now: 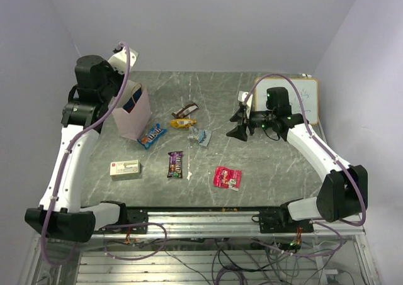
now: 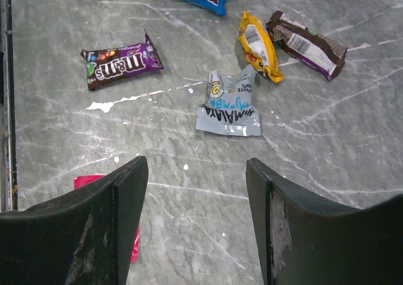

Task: Place the snacks into the paper bag
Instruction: Place the snack in the paper bag.

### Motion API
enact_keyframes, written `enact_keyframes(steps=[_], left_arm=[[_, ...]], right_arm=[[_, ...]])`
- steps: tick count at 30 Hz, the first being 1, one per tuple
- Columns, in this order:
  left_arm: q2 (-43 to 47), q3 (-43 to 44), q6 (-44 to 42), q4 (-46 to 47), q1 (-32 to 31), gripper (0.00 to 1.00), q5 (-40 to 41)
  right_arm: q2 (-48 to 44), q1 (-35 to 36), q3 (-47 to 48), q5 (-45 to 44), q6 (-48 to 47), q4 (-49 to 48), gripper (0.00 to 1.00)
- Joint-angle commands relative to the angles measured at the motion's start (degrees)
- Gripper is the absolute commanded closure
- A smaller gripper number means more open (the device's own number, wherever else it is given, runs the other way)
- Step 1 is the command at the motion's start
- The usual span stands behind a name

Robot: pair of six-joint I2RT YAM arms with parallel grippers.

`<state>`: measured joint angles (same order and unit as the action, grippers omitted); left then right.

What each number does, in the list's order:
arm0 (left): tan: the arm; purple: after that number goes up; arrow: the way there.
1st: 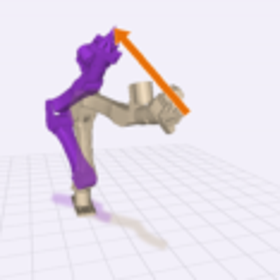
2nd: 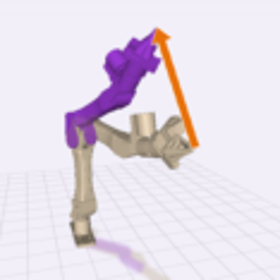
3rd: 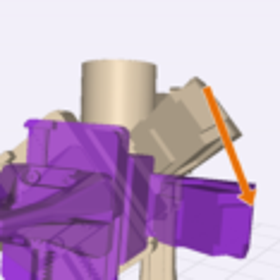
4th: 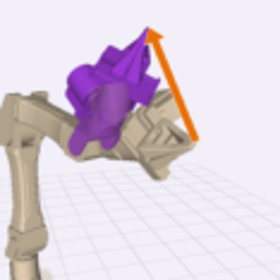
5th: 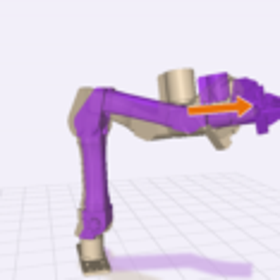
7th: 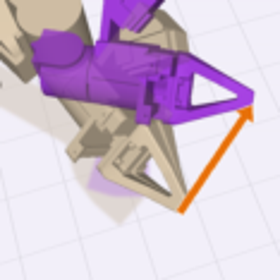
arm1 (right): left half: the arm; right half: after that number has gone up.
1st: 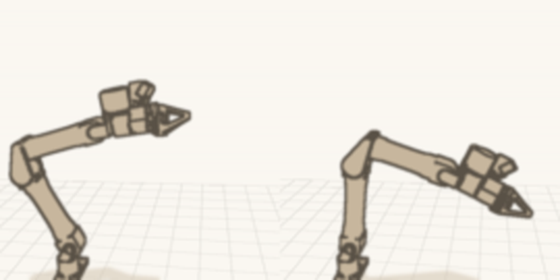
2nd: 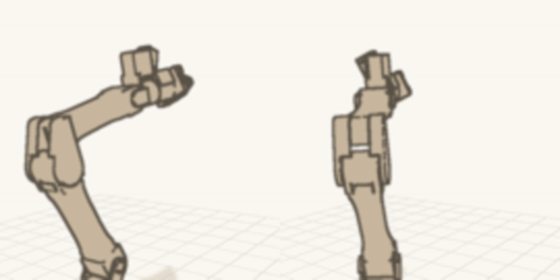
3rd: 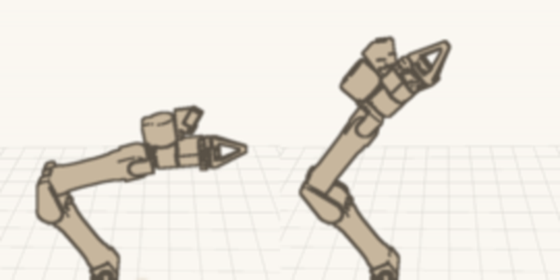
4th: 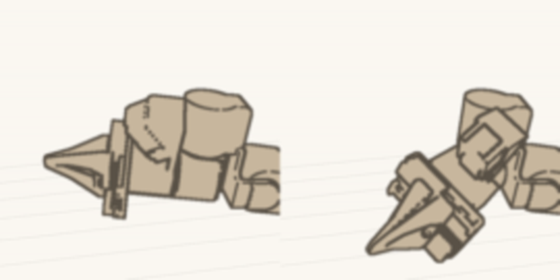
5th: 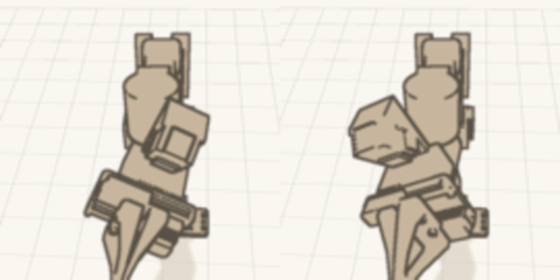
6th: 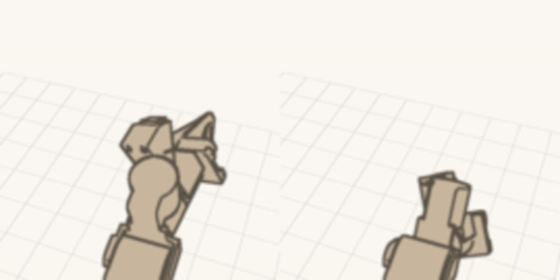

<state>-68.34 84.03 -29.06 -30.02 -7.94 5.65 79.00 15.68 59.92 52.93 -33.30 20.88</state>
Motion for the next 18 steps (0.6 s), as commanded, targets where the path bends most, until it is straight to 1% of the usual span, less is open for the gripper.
enact_keyframes(steps=[1,12,15,18], left_arm=[[-1.6,-1.3,-1.8,3.6,0.4,0.93,-0.5],[-9.5,-2.2,-3.8,6.3,0.5,0.93,-0.7],[-11.2,-2.0,-3.8,5.5,0.9,0.93,-2.4],[-12.5,-1.9,-2.4,5.0,2.2,0.93,-5.7]], right_arm=[[0.7,-0.4,-0.3,-0.4,-0.1,-0.5,0.37],[1.2,-0.5,-0.6,-0.3,-0.3,-0.6,0.37],[1.3,-0.5,-0.5,-0.4,-0.5,-0.5,0.36],[1.3,-0.5,-0.6,-0.3,-0.4,-0.5,0.37]])
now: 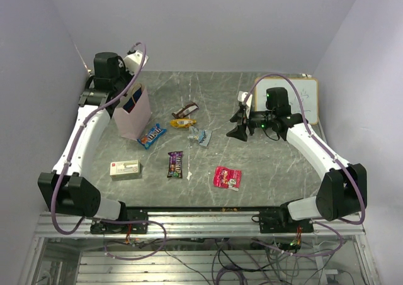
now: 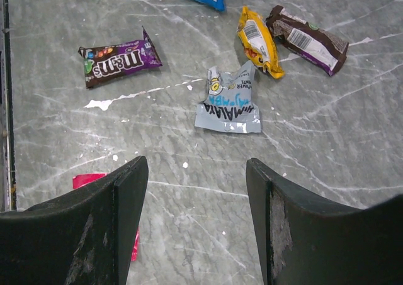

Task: Place the snacks into the paper bag
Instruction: Place the snack in the paper bag.

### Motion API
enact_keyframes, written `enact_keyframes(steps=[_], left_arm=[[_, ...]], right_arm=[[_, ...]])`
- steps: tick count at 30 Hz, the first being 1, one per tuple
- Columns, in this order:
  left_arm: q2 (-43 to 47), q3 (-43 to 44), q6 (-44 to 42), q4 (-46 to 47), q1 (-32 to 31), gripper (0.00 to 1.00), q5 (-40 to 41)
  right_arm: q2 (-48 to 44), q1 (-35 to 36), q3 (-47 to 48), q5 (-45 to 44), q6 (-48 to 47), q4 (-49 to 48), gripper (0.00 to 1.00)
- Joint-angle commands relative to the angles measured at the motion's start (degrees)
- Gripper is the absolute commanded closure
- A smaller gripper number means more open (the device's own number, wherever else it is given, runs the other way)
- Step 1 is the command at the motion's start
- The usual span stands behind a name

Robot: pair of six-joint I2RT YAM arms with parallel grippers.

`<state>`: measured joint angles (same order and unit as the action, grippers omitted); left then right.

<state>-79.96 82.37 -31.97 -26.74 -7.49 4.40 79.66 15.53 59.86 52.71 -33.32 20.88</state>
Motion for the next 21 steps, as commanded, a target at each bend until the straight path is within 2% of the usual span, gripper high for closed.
enact_keyframes(steps=[1,13,21], left_arm=[[-1.3,-0.1,1.0,1.6,2.2,0.93,-5.4],[-4.5,-1.7,2.7,0.7,5.0,0.93,-10.8],[-6.2,-3.3,2.6,0.4,5.0,0.93,-10.1]], right_arm=[[0.7,-0.3,-0.6,-0.1,-0.4,-0.5,0.37],[1.2,-0.3,-0.5,0.0,-0.8,-0.2,0.36],[1.6,-0.4,-0.5,-0.1,-0.9,-0.1,0.36]])
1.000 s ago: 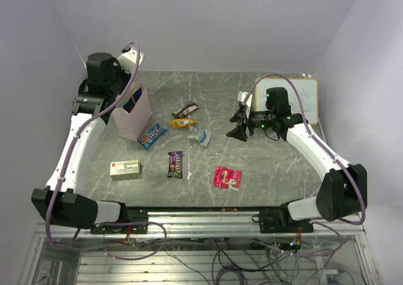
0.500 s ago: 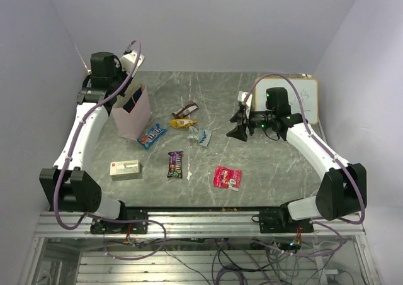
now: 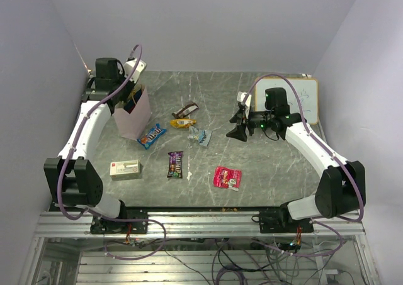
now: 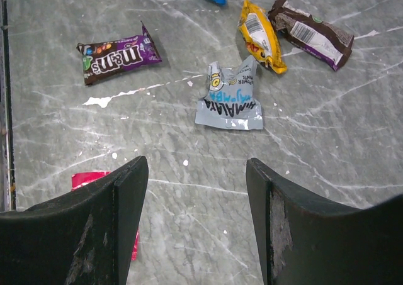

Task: Place the snacks into the paper bag
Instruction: Place the snack in the paper bag.

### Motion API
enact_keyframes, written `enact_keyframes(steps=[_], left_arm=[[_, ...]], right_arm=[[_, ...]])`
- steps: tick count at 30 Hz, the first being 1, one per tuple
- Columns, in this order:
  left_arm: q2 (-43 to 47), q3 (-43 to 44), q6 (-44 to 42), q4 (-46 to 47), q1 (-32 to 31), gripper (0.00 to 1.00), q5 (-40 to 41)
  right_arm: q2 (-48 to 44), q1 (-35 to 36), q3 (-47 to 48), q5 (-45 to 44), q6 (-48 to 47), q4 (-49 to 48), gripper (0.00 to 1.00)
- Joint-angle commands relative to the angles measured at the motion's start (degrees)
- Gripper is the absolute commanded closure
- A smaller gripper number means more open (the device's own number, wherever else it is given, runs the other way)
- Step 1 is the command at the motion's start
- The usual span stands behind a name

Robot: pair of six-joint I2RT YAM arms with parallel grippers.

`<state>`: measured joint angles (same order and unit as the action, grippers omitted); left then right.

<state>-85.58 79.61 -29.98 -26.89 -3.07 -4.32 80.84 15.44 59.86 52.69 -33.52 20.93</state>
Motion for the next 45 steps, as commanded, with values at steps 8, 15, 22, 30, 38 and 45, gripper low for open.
enact_keyframes(steps=[8,15,22,30,38,45], left_arm=[[-0.4,-0.8,1.5,-0.1,0.6,0.85,-0.6],[1.9,-0.5,2.2,0.0,0.5,0.73,-0.1],[4.4,1.7,2.2,-1.0,0.6,0.64,1.9],[12.9,-1.6,5.1,2.2,0.5,0.41,6.1],[23.6,-6.1,7.8,-1.5,0.6,0.07,6.4],[30.9,-10.7,8.2,-10.0,0.5,0.01,-4.0]], right_arm=[[0.6,-0.6,-0.7,-0.1,-0.5,-0.4,0.37],[1.0,-0.6,-0.7,-0.1,-0.5,-0.3,0.37],[1.3,-0.7,-0.7,-0.1,-0.2,-0.5,0.37],[1.6,-0.7,-0.6,-1.0,0.3,-0.6,0.36],[1.7,-0.7,0.1,-2.7,0.0,0.4,0.36],[2.4,-0.8,0.5,-4.0,-1.1,1.7,0.36]])
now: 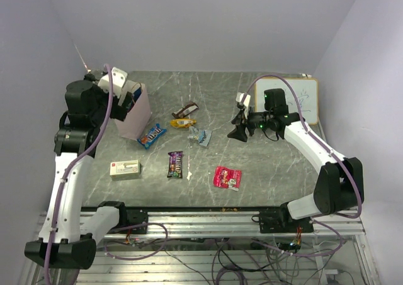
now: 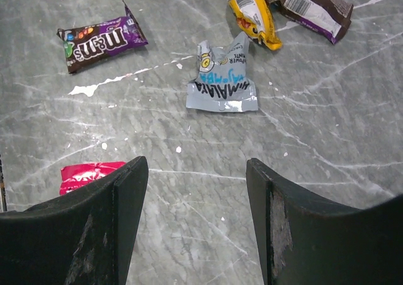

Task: Place the snacks into the paper bag
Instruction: Place the snack in the paper bag, then pick up the snack from the center of the board.

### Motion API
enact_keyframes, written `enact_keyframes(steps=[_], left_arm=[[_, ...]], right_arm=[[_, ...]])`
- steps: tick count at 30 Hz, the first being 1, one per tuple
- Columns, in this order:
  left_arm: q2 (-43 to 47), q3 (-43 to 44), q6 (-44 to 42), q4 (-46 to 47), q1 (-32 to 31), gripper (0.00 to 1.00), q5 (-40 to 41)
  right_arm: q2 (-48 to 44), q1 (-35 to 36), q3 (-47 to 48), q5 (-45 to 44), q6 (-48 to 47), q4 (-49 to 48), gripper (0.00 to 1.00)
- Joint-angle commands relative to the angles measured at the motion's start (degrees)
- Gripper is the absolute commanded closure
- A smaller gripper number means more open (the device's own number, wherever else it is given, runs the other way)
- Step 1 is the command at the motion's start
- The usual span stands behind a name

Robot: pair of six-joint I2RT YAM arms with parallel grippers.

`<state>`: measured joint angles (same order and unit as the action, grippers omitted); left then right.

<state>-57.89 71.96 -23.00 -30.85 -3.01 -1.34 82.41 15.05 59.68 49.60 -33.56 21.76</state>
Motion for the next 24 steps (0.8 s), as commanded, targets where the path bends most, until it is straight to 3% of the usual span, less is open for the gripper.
enact_keyframes(steps=[1,11,16,24], left_arm=[[4.1,-4.0,1.0,-7.0,0.5,0.01,-8.3],[12.1,-15.1,-1.1,-8.3,0.5,0.01,-18.3],[11.9,-17.6,-5.2,-10.7,0.4,0.01,-22.5],[10.3,-17.8,-12.3,-11.6,0.4,0.01,-21.4]], right_arm=[[1.4,-0.4,0.5,-1.1,-1.3,0.9,0.36],[3.9,-2.0,0.3,-3.5,-1.5,1.1,0.36],[3.9,-1.0,0.4,-3.6,-1.3,2.1,0.36],[-0.7,3.9,-5.4,-17.9,-9.8,12.9,0.34]])
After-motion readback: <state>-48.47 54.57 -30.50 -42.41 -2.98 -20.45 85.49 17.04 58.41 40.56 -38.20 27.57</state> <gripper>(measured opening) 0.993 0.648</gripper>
